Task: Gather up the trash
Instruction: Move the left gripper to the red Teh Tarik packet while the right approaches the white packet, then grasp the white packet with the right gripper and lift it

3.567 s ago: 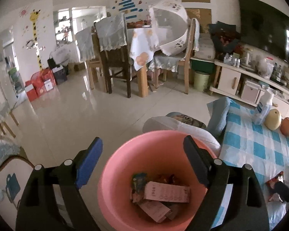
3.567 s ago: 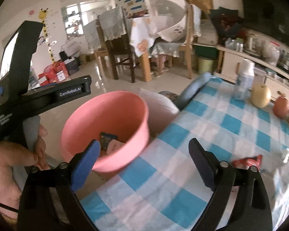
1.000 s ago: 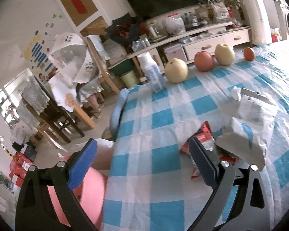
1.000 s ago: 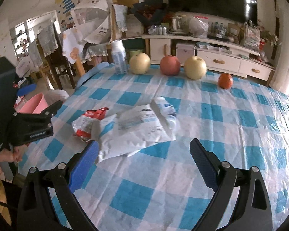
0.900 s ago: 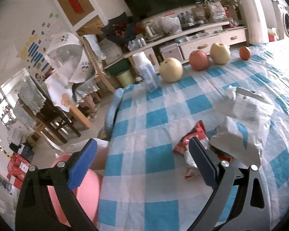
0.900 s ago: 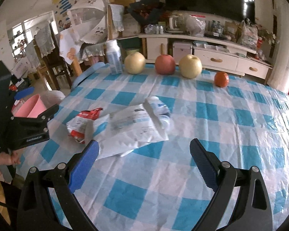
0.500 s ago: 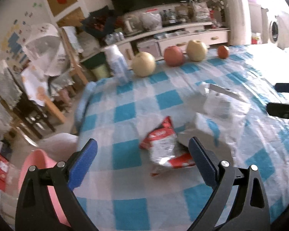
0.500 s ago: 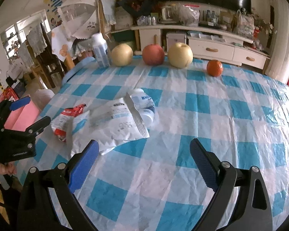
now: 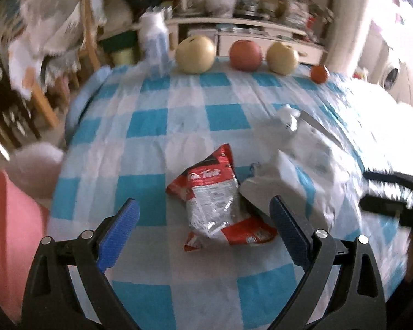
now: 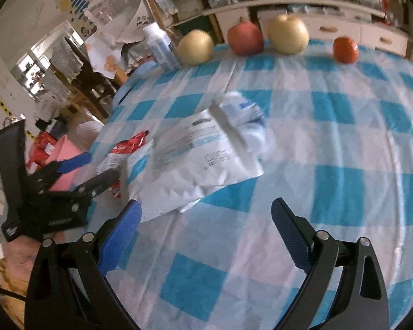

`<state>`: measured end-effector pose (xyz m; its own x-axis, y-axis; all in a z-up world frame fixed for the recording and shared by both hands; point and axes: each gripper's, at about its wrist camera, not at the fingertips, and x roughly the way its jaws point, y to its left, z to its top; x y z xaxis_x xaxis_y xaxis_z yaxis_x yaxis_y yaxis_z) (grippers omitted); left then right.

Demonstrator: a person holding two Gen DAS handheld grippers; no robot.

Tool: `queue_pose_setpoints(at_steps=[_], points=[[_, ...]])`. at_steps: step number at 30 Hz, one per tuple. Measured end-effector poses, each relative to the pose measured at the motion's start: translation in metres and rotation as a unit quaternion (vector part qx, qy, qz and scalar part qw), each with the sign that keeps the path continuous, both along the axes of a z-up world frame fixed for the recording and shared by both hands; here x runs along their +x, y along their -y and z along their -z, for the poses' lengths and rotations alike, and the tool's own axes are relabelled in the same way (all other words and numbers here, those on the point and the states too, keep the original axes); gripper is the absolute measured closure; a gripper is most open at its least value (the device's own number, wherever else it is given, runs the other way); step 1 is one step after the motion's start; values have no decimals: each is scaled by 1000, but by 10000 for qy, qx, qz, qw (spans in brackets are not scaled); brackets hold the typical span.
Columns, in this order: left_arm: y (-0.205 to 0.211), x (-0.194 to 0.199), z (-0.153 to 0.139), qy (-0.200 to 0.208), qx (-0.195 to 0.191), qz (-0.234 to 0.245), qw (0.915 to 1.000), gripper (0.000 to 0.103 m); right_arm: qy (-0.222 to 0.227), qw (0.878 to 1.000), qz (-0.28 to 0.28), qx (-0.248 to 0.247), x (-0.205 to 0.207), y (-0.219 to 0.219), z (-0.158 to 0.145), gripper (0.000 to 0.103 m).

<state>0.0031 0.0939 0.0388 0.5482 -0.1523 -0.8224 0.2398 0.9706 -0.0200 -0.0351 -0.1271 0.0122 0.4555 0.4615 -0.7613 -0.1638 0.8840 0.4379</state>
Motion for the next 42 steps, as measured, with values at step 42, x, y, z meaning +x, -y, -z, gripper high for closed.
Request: queue_pose_setpoints(at_steps=[42], points=[[5, 21, 18, -339, -335, 96, 9988, 7, 412, 9968, 395, 555, 63, -25, 11, 46]])
